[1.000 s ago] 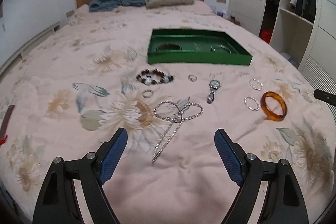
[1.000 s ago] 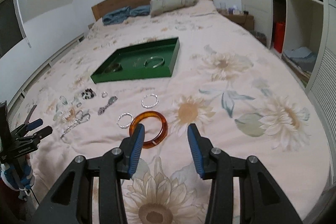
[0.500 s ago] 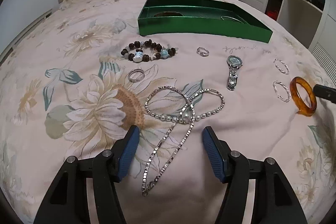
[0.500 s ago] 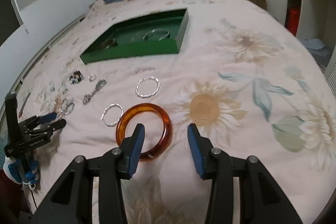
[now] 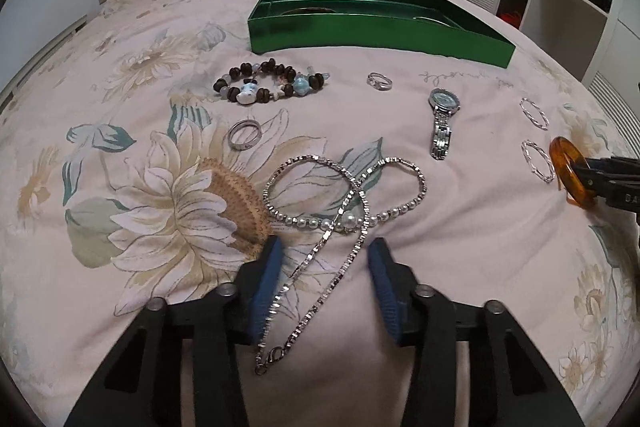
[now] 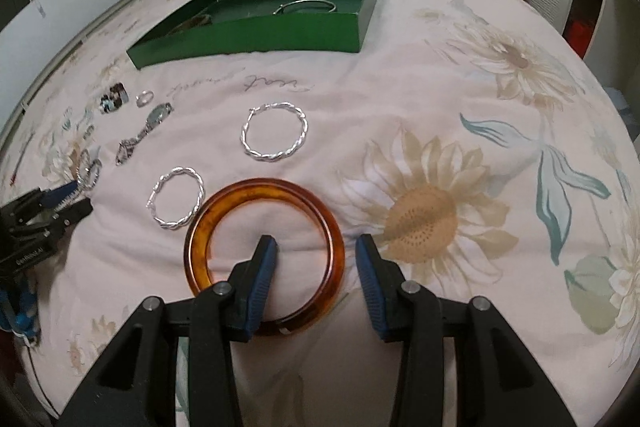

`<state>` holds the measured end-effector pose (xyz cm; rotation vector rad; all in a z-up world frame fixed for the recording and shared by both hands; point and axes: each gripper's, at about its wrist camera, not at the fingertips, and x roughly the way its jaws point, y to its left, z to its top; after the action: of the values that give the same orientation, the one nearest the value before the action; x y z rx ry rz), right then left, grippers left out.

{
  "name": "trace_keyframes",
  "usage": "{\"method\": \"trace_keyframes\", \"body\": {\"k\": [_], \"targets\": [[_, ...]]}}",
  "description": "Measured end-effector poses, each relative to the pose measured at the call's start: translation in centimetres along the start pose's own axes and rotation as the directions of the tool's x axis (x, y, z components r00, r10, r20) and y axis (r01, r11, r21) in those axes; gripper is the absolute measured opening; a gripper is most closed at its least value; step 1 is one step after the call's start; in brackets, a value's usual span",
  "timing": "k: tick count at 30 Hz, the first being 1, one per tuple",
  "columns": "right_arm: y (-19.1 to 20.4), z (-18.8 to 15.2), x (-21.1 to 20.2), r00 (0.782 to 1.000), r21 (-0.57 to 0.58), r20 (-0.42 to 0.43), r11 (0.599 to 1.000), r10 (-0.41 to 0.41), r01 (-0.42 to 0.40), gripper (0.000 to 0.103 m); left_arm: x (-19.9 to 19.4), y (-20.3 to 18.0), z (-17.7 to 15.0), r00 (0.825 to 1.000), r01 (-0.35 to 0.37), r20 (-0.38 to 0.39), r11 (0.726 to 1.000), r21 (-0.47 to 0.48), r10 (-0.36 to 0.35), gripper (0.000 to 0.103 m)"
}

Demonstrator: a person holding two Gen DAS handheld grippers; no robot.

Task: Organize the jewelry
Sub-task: 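Grasp the rhinestone necklace with the left tool while the right tool grasps the amber bangle, then carry the necklace and amber bangle to the green tray and release them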

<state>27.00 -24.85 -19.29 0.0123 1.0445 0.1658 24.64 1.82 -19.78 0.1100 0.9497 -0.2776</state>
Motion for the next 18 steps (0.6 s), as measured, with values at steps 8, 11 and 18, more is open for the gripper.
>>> {"method": "trace_keyframes", "body": {"k": [8, 11, 18], "targets": [[0.6, -0.3, -1.1, 0.997, -0.015, 0.055, 0.999, -0.050, 0.051, 0.011, -1.4, -0.5, 0.2, 1.000, -0.019, 0.018, 1.000, -0.003, 0.019, 0.003], [0.9, -0.7, -2.5, 0.993, -0.014, 0.099, 0.998, -0.061, 0.063, 0.010, -2.7, -0.7, 0.3, 0.998, -0.033, 0.045, 0.999, -0.013, 0.033, 0.003], [1.1, -1.7, -7.5, 0.978, 0.010, 0.201, 0.998, -0.056, 0.055, 0.009, -7.1, -1.1, 0.2, 0.992, -0.047, 0.116, 0.999, -0.018, 0.049, 0.002]]}}
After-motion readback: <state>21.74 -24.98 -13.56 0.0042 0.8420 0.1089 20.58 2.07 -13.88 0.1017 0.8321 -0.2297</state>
